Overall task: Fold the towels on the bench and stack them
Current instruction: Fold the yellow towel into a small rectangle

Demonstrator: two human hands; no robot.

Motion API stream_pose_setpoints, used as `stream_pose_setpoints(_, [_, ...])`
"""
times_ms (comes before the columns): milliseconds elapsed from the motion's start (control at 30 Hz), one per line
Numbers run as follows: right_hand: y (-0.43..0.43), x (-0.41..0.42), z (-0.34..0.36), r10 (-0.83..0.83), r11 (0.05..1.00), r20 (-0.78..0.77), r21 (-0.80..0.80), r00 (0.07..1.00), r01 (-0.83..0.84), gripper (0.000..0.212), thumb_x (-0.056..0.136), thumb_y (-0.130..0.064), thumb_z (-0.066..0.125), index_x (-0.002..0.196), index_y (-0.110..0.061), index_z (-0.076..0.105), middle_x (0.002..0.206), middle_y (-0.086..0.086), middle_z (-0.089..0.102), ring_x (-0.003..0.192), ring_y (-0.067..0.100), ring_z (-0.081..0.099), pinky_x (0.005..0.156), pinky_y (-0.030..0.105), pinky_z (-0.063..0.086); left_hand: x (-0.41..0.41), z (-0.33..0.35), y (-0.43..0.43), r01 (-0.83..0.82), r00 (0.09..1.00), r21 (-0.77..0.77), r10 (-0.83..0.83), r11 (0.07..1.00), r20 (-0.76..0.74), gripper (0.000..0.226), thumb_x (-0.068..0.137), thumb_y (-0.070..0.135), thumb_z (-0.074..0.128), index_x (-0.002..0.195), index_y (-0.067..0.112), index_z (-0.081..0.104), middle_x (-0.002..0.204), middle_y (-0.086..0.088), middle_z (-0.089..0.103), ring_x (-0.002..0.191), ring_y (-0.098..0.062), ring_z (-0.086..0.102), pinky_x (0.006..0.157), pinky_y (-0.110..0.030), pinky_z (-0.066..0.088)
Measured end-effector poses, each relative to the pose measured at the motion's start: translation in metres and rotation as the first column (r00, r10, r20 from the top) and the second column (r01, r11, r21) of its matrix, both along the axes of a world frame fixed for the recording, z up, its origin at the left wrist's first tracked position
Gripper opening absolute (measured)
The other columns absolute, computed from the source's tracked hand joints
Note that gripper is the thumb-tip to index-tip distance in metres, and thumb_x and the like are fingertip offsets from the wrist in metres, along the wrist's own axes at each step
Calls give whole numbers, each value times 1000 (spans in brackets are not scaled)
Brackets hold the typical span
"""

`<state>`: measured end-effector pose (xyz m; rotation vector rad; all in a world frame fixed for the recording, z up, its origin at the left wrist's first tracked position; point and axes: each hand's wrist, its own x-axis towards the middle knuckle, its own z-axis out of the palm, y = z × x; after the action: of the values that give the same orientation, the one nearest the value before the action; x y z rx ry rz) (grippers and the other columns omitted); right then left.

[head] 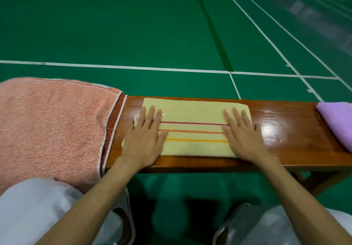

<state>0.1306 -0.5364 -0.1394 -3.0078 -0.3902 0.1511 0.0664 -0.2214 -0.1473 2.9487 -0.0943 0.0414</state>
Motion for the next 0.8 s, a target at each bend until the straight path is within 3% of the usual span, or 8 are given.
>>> stream_pose_setpoints(167, [-11,-3,-4,-44,996,42,86,998,40,73,96,-69,2,163,-39,-1,172,-3,-9,158,22,-7,125,60,9,-5,2,2,-39,999,-24,39,999,17,73,103,60,3,165,23,-4,172,0,-10,157,-24,-17,127,-51,-7])
stream_pose_setpoints(233, [-10,-4,0,-108,978,85,189,991,90,76,101,-67,25,164,-32,3,173,1,-4,157,24,3,125,55,14,-4,5,-2,-46,999,-50,47,998,17,75,104,59,7,165,17,-3,173,-3,-6,158,-25,-15,127,-51,-6])
stream_pose_setpoints(300, [-12,-6,4,-291,920,127,307,948,242,78,101,-57,46,161,-15,18,168,11,18,150,31,21,120,52,24,-3,11,-4,-38,998,-123,44,992,50,73,107,54,16,165,11,2,173,-5,2,159,-25,-10,128,-50,-2])
stream_pose_setpoints(433, [-12,3,7,-545,817,119,299,830,494,64,89,-62,60,114,-4,56,118,14,57,110,32,53,89,51,53,5,19,-9,40,993,-186,-19,982,118,67,110,49,24,165,13,12,172,-3,10,159,-19,-7,128,-39,-3])
stream_pose_setpoints(567, [-10,9,9,-445,866,67,286,893,410,41,92,-57,58,87,-16,62,90,3,67,82,26,63,69,41,58,2,9,-25,56,998,-104,-53,993,27,67,109,51,17,165,17,11,173,-7,3,159,-25,-10,129,-43,-4])
stream_pose_setpoints(633, [-17,12,20,-388,855,-53,351,920,381,30,98,-44,59,88,-16,65,88,0,70,80,22,66,63,34,55,0,7,-36,22,1000,-103,-20,994,22,63,111,47,20,165,17,10,173,-8,2,159,-27,-9,129,-45,-2])
stream_pose_setpoints(700, [-27,13,39,-328,744,-214,542,920,392,19,102,-29,60,102,-11,67,96,0,73,85,19,70,60,29,51,-3,8,-44,15,1000,-106,-14,994,11,63,111,46,21,166,17,8,173,-7,-1,159,-26,-11,130,-45,-2])
stream_pose_setpoints(800, [-42,8,64,-224,474,-447,726,866,497,17,104,-17,56,120,-10,59,109,7,71,95,24,71,68,32,54,-10,11,-56,73,997,-204,-66,976,38,60,111,44,27,165,22,16,172,-5,8,160,-24,-3,130,-47,2])
